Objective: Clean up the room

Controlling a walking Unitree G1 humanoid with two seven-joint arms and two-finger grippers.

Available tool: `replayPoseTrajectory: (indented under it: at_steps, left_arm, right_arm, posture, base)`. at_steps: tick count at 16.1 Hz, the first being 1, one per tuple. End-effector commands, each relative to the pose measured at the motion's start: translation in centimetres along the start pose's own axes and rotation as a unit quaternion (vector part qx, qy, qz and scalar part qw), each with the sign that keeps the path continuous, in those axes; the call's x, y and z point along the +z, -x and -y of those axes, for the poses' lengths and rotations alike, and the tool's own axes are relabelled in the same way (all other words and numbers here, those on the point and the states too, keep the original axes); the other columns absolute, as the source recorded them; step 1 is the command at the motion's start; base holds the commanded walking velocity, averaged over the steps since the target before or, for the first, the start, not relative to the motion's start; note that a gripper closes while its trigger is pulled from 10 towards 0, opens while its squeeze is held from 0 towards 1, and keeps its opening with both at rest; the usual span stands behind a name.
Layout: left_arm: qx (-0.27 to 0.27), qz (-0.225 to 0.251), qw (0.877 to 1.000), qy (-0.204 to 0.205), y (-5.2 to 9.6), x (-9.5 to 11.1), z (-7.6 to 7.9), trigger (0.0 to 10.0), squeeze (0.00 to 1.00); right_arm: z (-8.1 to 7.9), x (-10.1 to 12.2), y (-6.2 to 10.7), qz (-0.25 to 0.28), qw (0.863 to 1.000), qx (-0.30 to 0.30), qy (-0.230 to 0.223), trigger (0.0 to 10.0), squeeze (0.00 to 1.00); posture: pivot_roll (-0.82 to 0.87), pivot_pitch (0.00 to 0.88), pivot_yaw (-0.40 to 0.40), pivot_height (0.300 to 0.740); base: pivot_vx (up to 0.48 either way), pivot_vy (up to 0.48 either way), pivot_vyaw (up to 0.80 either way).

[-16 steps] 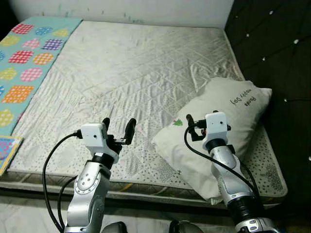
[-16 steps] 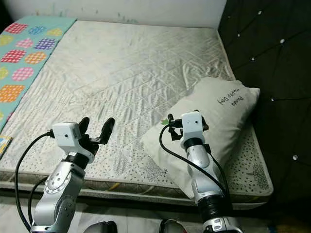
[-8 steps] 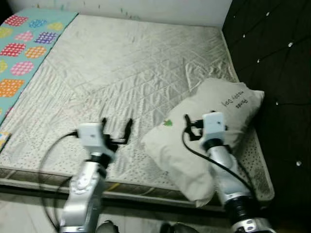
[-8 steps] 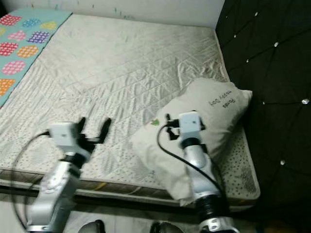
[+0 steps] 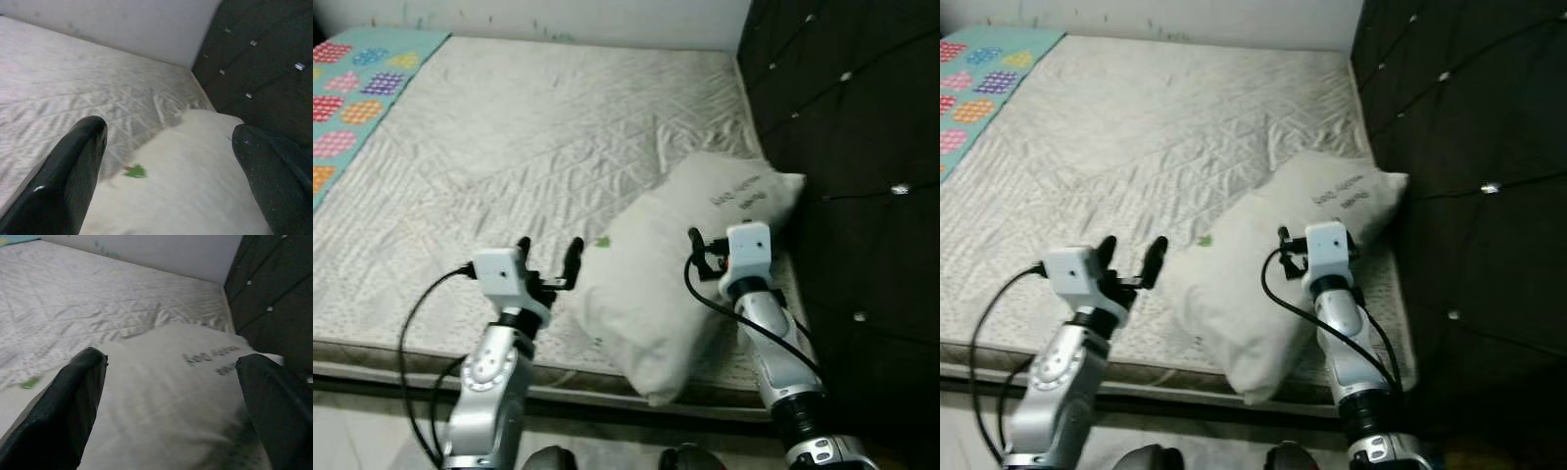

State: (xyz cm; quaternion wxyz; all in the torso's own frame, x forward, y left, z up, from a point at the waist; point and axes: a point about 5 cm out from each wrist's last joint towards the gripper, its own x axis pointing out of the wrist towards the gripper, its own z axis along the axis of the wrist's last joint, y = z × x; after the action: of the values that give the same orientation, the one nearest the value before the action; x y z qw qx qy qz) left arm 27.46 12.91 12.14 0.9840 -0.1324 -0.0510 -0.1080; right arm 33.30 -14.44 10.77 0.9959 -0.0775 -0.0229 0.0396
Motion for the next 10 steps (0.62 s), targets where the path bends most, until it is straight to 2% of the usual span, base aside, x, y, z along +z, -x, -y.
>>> replayPoseTrajectory:
  at_steps: [1, 3, 4, 6, 8, 10]
  left_arm:
    - [0.019, 0.003, 1.0, -0.018, -0.1, 0.2, -0.7, 10.0, 0.0]
    - [0.034, -0.002, 0.999, -0.041, -0.3, 0.3, -1.6, 10.0, 0.0]
    - [0.041, -0.014, 0.996, -0.077, -0.3, 0.2, -2.5, 10.0, 0.0]
    - [0.01, -0.026, 0.991, -0.13, 0.2, 0.3, -3.2, 10.0, 0.0]
    - [-0.026, -0.051, 0.989, -0.138, 0.7, -0.3, -4.3, 10.0, 0.0]
    - [0.024, -0.055, 0.989, -0.137, 1.5, -0.9, -6.0, 10.0, 0.0]
  right_arm:
    - [-0.1, 0.0, 0.0, 0.003, 1.0, -0.002, -0.002, 10.0, 0.0]
    - [0.3, -0.3, -0.3, -0.011, 1.0, -0.019, -0.002, 10.0, 0.0]
    - [0.7, -0.5, -0.6, -0.021, 0.999, -0.032, 0.006, 10.0, 0.0]
    - [0.8, 0.1, -1.2, -0.014, 0.999, -0.035, 0.015, 10.0, 0.0]
    - [0.7, 0.5, -1.5, 0.005, 1.0, -0.015, -0.006, 10.0, 0.0]
    - [1.9, 0.5, -1.1, 0.015, 0.998, -0.054, -0.027, 10.0, 0.0]
  posture:
    - [0.07, 0.144, -0.013, 0.74]
    - [0.08, 0.12, -0.01, 0.74]
    - [0.09, 0.097, -0.012, 0.74]
    - [0.11, 0.05, -0.016, 0.74]
    - [0.11, 0.008, -0.005, 0.74]
    - [0.1, 0.0, 0.016, 0.74]
  base:
    - [0.0, 0.0, 0.0]
    - [0.0, 0.0, 0.0]
    - [0.0, 0.0, 0.0]
    - [0.0, 0.0, 0.0]
    - [0.0, 0.0, 0.0]
    - [0.0, 0.0, 0.0]
